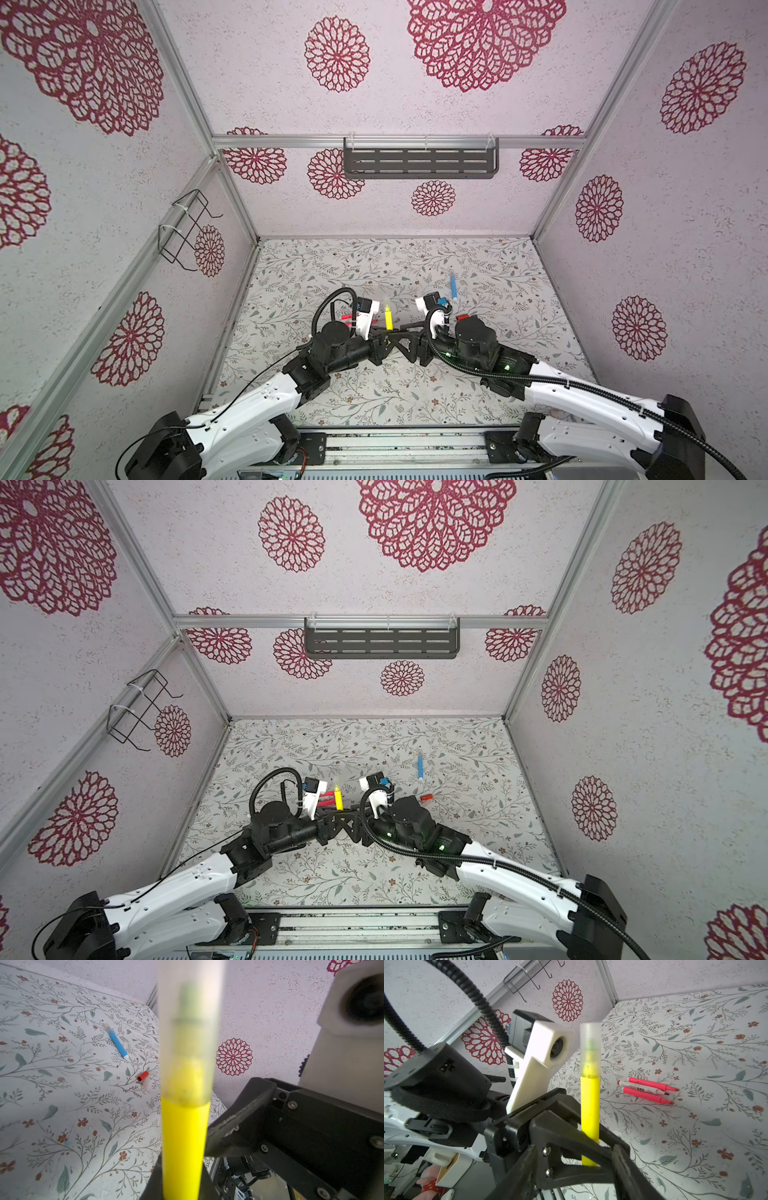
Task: Insert the pens into the pen caps
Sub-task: 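Push the clear cap farther down the yellow highlighter with the right gripper, then grip the capped highlighter with the right gripper while the left gripper releases and withdraws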
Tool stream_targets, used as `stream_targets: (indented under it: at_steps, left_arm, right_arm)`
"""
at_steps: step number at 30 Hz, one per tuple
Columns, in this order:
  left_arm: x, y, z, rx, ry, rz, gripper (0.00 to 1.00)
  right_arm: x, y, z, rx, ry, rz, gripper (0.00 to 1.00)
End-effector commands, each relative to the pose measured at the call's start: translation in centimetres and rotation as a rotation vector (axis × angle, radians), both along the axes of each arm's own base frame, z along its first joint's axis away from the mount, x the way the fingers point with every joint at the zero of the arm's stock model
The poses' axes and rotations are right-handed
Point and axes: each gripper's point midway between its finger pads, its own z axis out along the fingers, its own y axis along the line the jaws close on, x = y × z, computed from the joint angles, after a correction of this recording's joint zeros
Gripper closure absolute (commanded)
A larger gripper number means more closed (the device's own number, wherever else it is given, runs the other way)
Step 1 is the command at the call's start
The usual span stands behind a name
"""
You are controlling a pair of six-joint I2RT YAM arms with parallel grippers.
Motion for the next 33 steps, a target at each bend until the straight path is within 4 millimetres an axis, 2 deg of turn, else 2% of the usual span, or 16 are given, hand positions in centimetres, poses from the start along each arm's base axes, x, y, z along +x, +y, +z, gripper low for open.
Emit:
stream_targets:
  at_steps: [1, 9, 12, 18, 22, 26, 28, 29, 33]
  left_arm:
    - [0.6, -0.5, 0.6, 0.043, -0.054, 0.04, 1.0]
    - [0.1, -1.2, 0.1, 0.067, -0.065, 0.031, 1.0]
    - [0.1, -1.2, 0.1, 0.068, -0.065, 0.034, 1.0]
    - [0.1, -1.1, 0.1, 0.068, -0.066, 0.042, 1.0]
    - [0.3, -1.2, -0.1, 0.074, -0.065, 0.045, 1.0]
    - [0.5, -1.3, -0.2, 0.082, -0.067, 0.052, 1.0]
    - [0.7, -1.2, -0.3, 0.092, -0.063, 0.066, 1.0]
    - [0.8, -1.1, -0.5, 0.101, -0.06, 0.072, 0.94]
    - [1.7, -0.2, -2.0, 0.163, -0.026, 0.144, 0.58]
  right_arm:
    - [0.0, -0.3, 1.8, 0.003, -0.026, 0.04, 0.41]
    - [3.3, -1.0, 2.0, -0.025, -0.01, -0.062, 0.5]
    - [3.9, -0.5, 1.8, -0.041, -0.007, -0.057, 0.55]
    - [3.5, 1.4, 0.8, -0.048, 0.027, 0.025, 0.65]
    - [3.3, 1.8, -0.2, -0.057, 0.051, 0.047, 0.69]
    - [3.4, 1.5, -0.9, -0.076, 0.06, 0.029, 0.84]
    - [3.7, 1.1, -1.3, -0.095, 0.063, 0.002, 0.88]
    - [4.1, 0.8, -1.4, -0.106, 0.061, -0.022, 0.89]
    - [6.3, -1.3, -3.1, -0.204, 0.09, -0.16, 0.93]
